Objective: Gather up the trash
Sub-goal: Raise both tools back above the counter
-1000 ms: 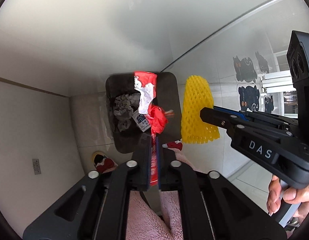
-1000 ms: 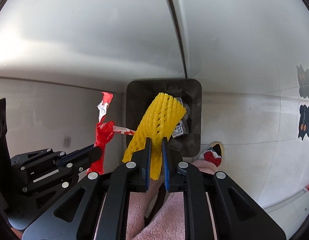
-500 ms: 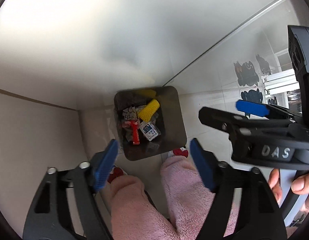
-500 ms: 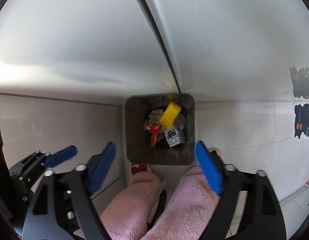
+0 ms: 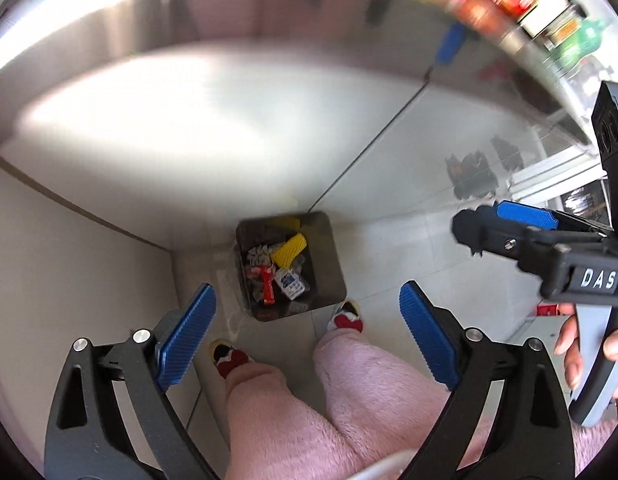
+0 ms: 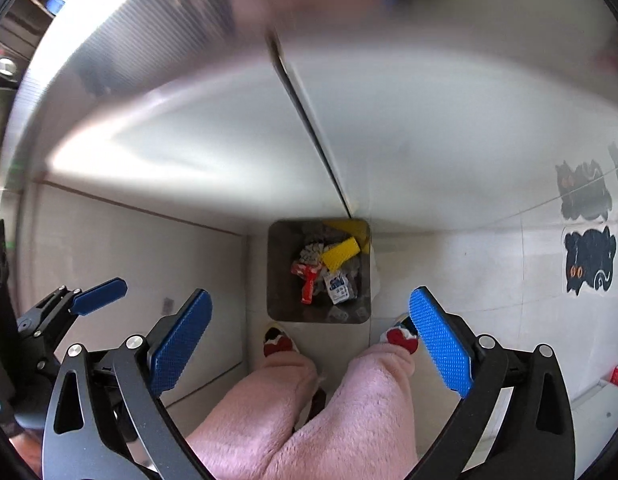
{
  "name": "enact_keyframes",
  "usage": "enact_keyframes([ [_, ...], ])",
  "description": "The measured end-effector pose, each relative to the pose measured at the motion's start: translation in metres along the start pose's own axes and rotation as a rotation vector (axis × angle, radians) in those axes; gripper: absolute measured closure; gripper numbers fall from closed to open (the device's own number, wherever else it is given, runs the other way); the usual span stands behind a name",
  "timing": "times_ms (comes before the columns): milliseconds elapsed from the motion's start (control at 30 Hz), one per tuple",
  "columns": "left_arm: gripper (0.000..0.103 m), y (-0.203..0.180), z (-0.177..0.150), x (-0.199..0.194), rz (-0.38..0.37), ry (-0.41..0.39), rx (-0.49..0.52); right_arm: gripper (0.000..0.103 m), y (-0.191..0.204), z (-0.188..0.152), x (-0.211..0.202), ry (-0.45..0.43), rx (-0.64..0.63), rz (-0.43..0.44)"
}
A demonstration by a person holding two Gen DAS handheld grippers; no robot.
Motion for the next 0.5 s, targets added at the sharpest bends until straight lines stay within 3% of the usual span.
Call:
enact_keyframes([
  [233, 0.009, 0.011, 0.024, -0.073, -0.063, -0.090, -0.041, 0.004, 0.010, 0.019, -0.083, -0.126, -0.006, 0.002],
  [500, 0.008, 0.014, 0.081, -0.132, -0.058, -0.207, 0.003, 0.003, 0.017, 0.063, -0.130, -0.233, -0.032, -0.022],
])
Point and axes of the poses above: each gripper's, at about its wrist camera, not at the fingertips, and x roughly the way its jaws point, y to its left, z to its top, the point moved 9 cm from there along x, roughly the way its jaws point, and after that the axes turned 9 degrees about z, right-handed, at the moved point
